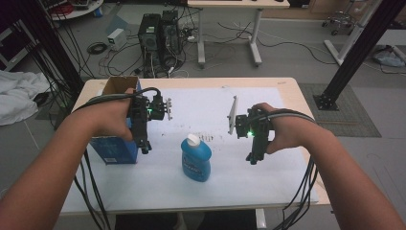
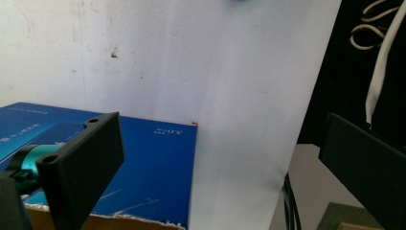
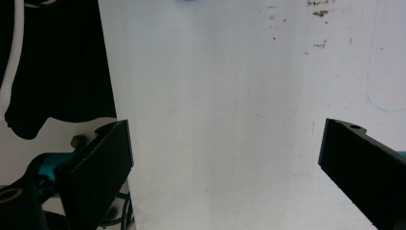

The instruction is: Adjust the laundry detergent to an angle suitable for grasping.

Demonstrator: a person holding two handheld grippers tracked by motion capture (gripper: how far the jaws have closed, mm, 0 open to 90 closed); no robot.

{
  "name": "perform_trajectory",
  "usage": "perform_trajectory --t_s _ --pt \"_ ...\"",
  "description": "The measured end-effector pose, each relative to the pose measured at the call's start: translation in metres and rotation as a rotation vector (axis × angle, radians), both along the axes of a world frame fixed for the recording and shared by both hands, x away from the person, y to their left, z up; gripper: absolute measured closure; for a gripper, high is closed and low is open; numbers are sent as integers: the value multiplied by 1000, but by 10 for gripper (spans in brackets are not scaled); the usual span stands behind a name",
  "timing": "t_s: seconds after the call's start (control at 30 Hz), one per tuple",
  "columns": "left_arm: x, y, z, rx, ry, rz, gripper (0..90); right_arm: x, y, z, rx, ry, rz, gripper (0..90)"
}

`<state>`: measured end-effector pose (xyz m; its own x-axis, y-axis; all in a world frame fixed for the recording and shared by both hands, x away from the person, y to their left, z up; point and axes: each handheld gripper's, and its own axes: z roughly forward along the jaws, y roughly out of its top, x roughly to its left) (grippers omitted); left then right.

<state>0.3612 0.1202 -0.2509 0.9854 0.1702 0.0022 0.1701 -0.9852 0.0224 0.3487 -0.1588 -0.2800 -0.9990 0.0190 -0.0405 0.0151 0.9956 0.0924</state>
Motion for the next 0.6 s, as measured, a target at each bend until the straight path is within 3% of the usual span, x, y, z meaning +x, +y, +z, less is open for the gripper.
perform_trajectory --t_s 0.2,0.43,0.6 --pt "2 1 1 -6 -5 -18 18 5 -3 10 18 -13 -23 37" --pt "1 -1 0 -9 -19 -42 18 7 -5 11 15 -17 -30 37" --pt "2 -6 -5 -5 -6 -52 18 7 -5 9 13 -16 -28 37"
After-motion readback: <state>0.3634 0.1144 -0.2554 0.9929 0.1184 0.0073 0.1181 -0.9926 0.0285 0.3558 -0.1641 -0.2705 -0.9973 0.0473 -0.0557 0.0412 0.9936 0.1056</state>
